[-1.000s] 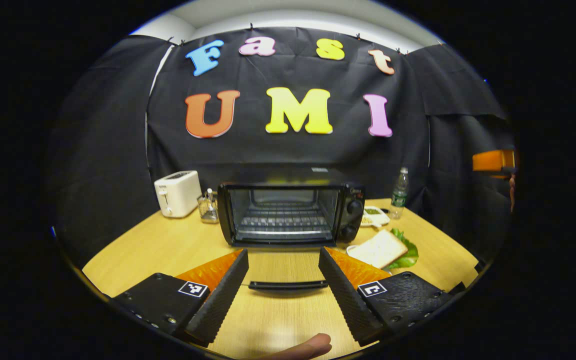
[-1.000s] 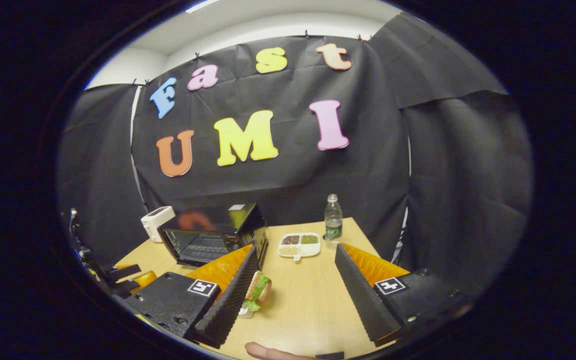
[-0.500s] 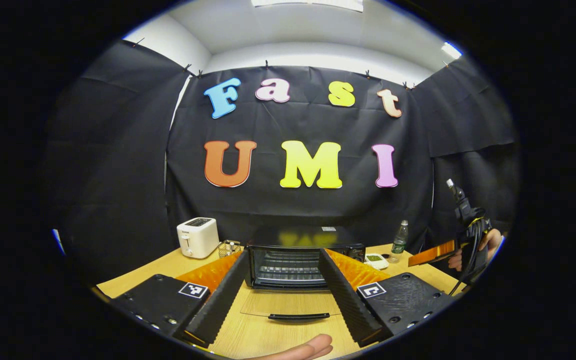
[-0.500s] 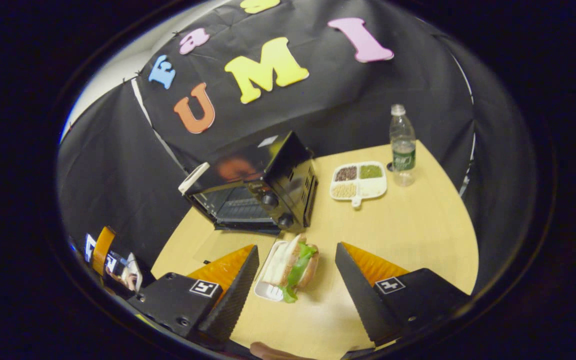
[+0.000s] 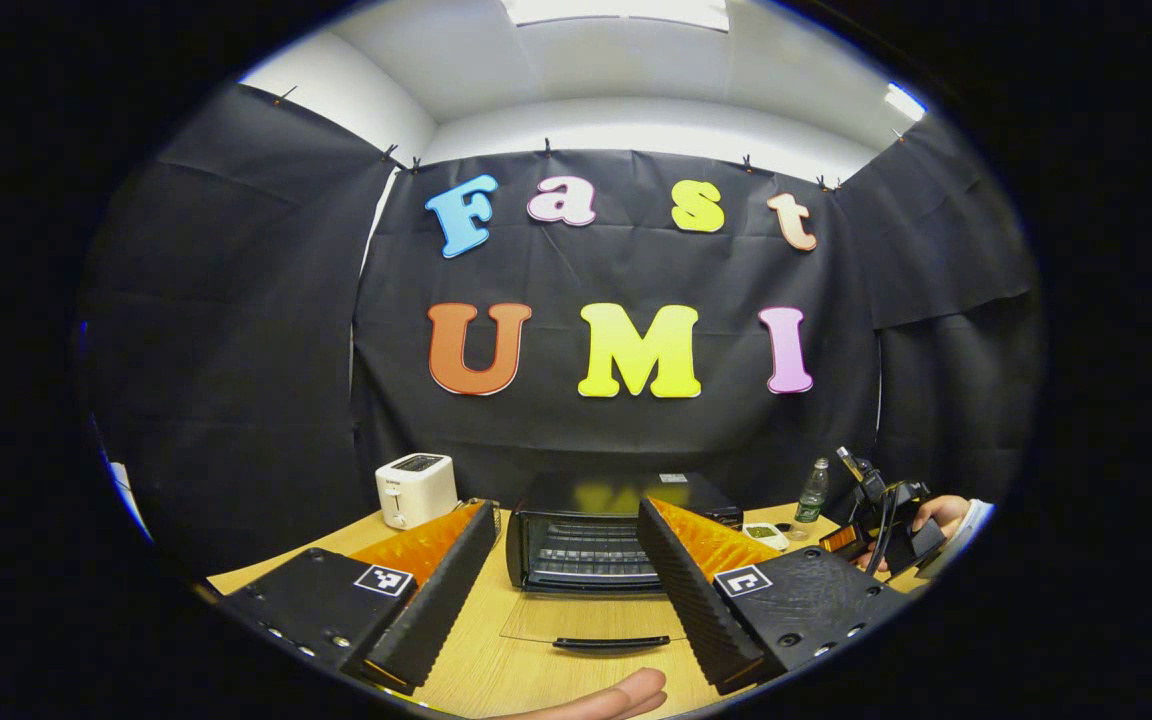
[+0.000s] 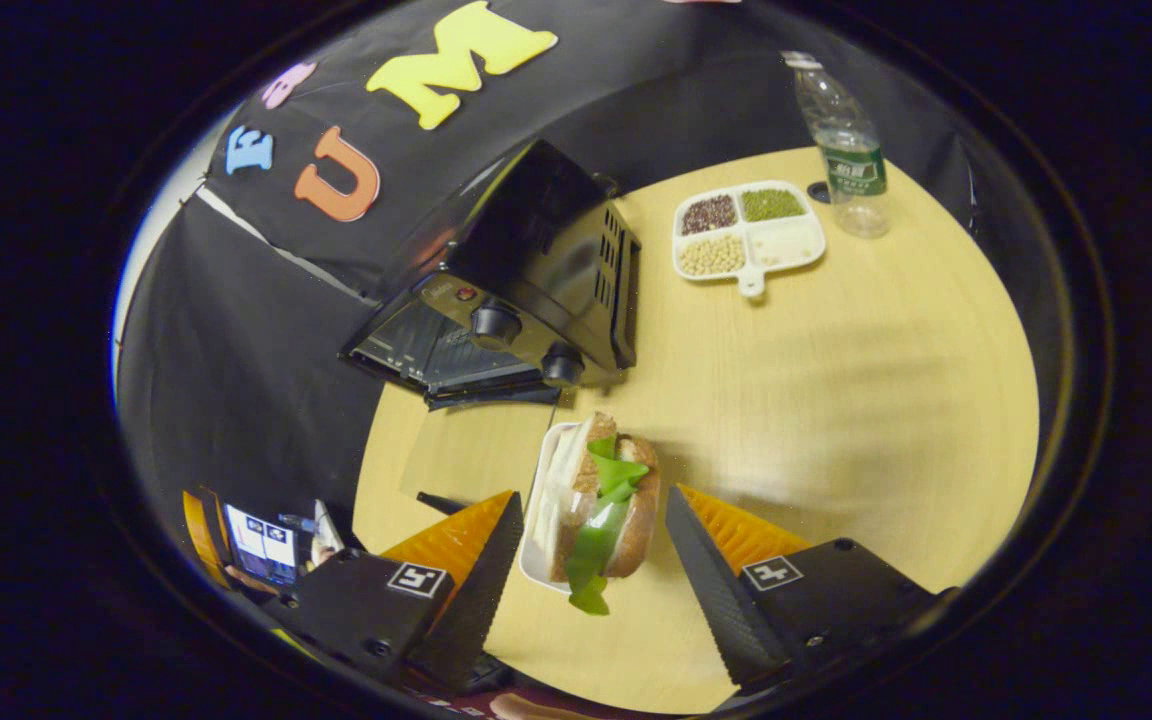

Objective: Open the electric oven with the left hand, put the food in, and close the electric oven.

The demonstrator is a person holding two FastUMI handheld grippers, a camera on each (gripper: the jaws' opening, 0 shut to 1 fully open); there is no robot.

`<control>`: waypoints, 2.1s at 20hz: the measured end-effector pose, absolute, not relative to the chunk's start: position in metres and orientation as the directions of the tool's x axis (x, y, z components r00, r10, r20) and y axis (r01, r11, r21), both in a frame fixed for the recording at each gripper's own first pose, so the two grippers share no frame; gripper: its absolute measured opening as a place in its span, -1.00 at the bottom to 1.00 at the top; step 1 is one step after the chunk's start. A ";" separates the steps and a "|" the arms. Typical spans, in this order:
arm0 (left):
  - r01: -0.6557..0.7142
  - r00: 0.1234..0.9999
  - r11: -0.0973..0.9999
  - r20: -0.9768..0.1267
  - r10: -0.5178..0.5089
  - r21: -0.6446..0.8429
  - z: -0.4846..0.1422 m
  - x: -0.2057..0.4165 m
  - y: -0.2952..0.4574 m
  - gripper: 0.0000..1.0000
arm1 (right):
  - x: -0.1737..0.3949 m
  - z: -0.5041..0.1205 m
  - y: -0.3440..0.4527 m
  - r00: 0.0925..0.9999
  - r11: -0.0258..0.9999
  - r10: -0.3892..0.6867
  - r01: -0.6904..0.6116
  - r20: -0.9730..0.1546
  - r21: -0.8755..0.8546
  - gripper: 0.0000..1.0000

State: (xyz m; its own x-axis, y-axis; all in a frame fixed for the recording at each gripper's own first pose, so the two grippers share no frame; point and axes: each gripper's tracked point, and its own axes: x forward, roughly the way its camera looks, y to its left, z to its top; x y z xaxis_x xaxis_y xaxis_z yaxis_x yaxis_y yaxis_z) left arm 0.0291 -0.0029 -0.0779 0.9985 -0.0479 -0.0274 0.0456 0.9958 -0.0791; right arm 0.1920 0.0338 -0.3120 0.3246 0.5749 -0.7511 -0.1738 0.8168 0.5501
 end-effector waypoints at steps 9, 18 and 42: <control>0.036 0.998 0.997 -0.046 -0.039 -0.067 -0.077 0.030 0.003 0.88 | 0.197 -0.329 0.044 0.277 0.761 0.642 -0.119 -0.715 0.638 -0.01; 0.088 0.996 0.993 -0.020 -0.089 -0.077 -0.070 0.005 0.001 0.88 | 0.166 -0.278 0.051 0.421 0.764 0.622 -0.140 -0.660 0.630 -0.19; 0.087 0.996 0.991 -0.002 -0.088 -0.099 -0.087 -0.036 0.077 0.87 | 0.258 -0.289 0.270 0.895 0.521 0.381 -0.002 -0.231 0.854 -0.19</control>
